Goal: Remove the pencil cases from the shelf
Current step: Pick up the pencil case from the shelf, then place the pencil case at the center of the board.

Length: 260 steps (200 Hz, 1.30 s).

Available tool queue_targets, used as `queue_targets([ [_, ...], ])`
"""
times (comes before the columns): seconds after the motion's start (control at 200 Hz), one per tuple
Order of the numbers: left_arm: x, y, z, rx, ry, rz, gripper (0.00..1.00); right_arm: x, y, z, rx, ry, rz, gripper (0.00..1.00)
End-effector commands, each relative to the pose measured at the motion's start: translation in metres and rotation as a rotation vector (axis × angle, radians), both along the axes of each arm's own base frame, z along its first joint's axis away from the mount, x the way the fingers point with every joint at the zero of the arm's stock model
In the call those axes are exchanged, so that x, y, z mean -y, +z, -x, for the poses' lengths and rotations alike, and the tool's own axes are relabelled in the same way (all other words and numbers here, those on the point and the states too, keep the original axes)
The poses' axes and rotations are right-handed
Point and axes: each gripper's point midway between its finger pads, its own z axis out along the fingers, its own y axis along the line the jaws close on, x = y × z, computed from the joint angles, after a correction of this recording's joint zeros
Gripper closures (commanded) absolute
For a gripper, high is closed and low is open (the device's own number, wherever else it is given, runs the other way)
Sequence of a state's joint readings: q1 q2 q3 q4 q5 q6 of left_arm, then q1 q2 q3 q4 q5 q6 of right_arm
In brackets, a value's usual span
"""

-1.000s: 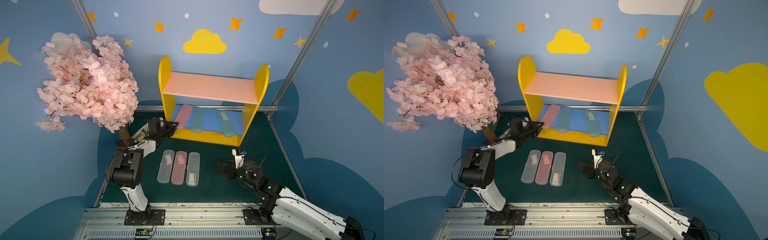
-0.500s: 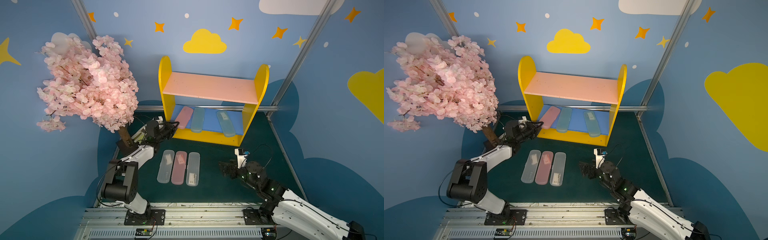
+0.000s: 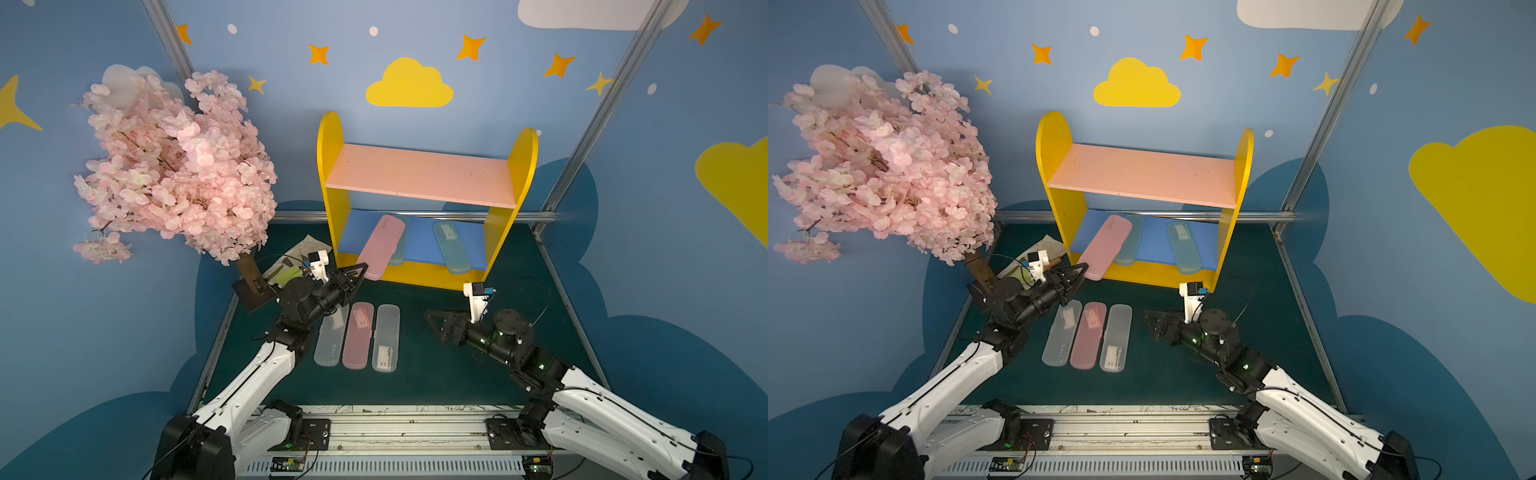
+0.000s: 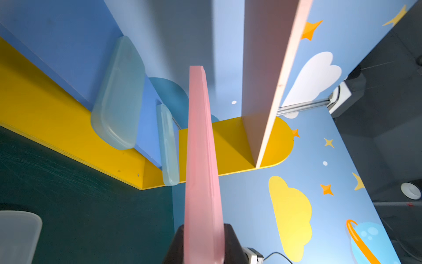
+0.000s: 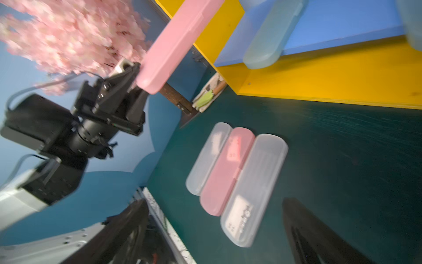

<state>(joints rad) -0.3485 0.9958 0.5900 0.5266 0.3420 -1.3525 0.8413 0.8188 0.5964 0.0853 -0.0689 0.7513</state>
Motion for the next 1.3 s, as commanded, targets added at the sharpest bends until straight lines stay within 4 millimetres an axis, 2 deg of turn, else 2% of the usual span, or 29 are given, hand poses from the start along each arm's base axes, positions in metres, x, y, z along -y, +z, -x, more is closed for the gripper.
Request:
queue_targets([
  [0.0, 0.000, 0.009, 0.018, 0.031, 0.017, 0.032, 0.97, -0.020, 0.046, 0.004, -0.029, 0.083, -0.177, 0.06],
  [0.025, 0.000, 0.010, 0.023, 0.039, 0.016, 0.038, 0.97, -0.024, 0.045, 0.004, -0.045, 0.094, -0.186, 0.07],
  [0.035, 0.000, 0.011, 0.025, 0.041, 0.015, 0.042, 0.97, -0.025, 0.057, 0.004, -0.032, 0.100, -0.207, 0.07],
  [0.05, 0.000, 0.011, 0.028, 0.043, 0.013, 0.046, 0.97, -0.027, 0.061, 0.004, -0.032, 0.106, -0.221, 0.07],
  [0.215, -0.004, 0.018, 0.051, 0.079, 0.010, 0.073, 0.97, -0.036, 0.080, 0.003, -0.062, 0.135, -0.316, 0.10],
  [0.405, -0.003, 0.024, 0.065, 0.105, 0.004, 0.091, 0.97, -0.039, 0.087, -0.006, -0.080, 0.109, -0.371, 0.13],
  [0.691, 0.011, 0.031, 0.079, 0.135, -0.044, 0.108, 0.97, -0.051, 0.103, -0.018, -0.055, 0.111, -0.389, 0.18],
  [0.931, 0.020, 0.046, 0.090, 0.186, -0.081, 0.119, 0.97, -0.065, 0.103, -0.031, -0.120, 0.114, -0.418, 0.23],
  [1.297, 0.028, 0.056, 0.097, 0.219, -0.114, 0.125, 0.97, -0.068, 0.104, -0.042, -0.170, 0.104, -0.474, 0.35],
])
